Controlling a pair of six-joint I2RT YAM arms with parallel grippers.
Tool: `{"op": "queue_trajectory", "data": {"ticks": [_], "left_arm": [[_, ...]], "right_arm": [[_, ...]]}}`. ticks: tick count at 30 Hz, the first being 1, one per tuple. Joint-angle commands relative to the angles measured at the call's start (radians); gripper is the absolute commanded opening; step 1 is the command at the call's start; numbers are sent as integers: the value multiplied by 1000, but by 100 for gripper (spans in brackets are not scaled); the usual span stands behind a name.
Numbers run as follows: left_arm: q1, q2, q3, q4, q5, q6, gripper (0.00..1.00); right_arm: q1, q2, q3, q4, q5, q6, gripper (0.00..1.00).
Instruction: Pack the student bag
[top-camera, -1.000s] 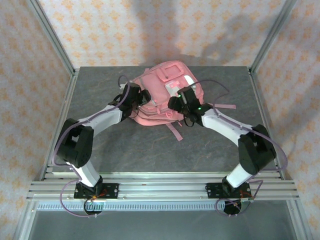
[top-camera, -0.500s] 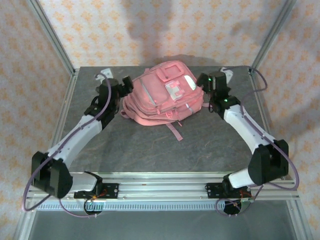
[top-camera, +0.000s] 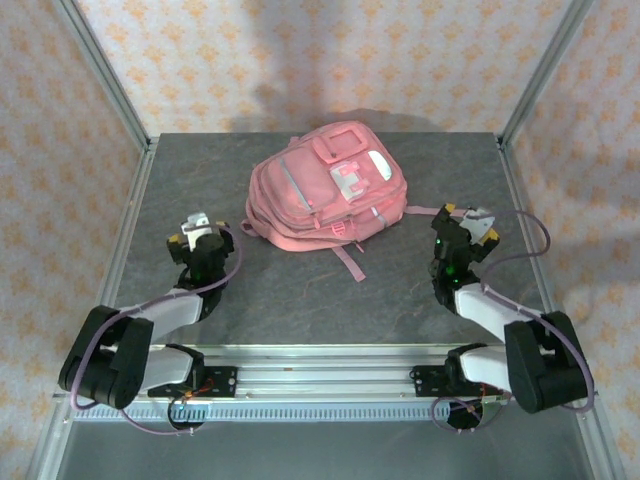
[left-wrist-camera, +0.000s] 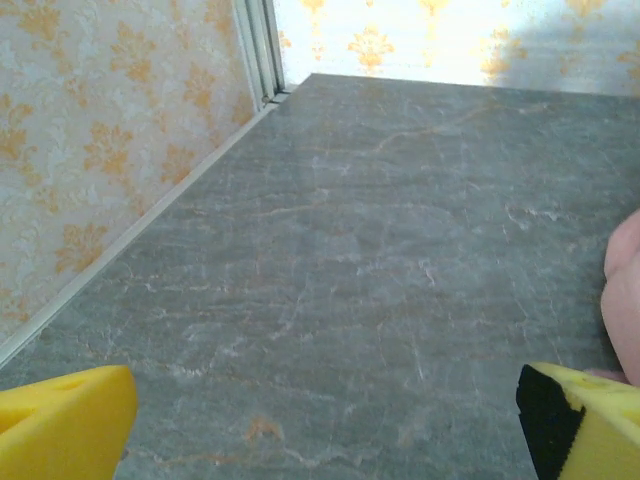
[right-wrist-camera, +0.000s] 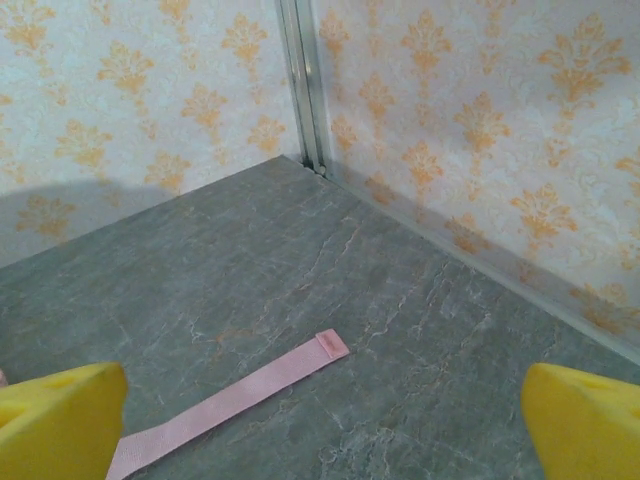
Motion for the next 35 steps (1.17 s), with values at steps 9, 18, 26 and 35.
{"op": "queue_trajectory", "data": {"ticks": [9, 18, 26, 35], "left_arm": [[67, 141, -100, 552, 118, 128, 100], [145, 291, -138, 774, 224, 93, 100], [152, 293, -133, 767, 213, 83, 100], [153, 293, -129, 765, 209, 82, 100]], "right_arm": [[-93, 239, -176, 606, -193, -100, 100], [-145, 299, -156, 587, -347, -91, 100], [-141, 298, -144, 561, -352, -91, 100], [-151, 291, -145, 551, -371, -87, 100]]}}
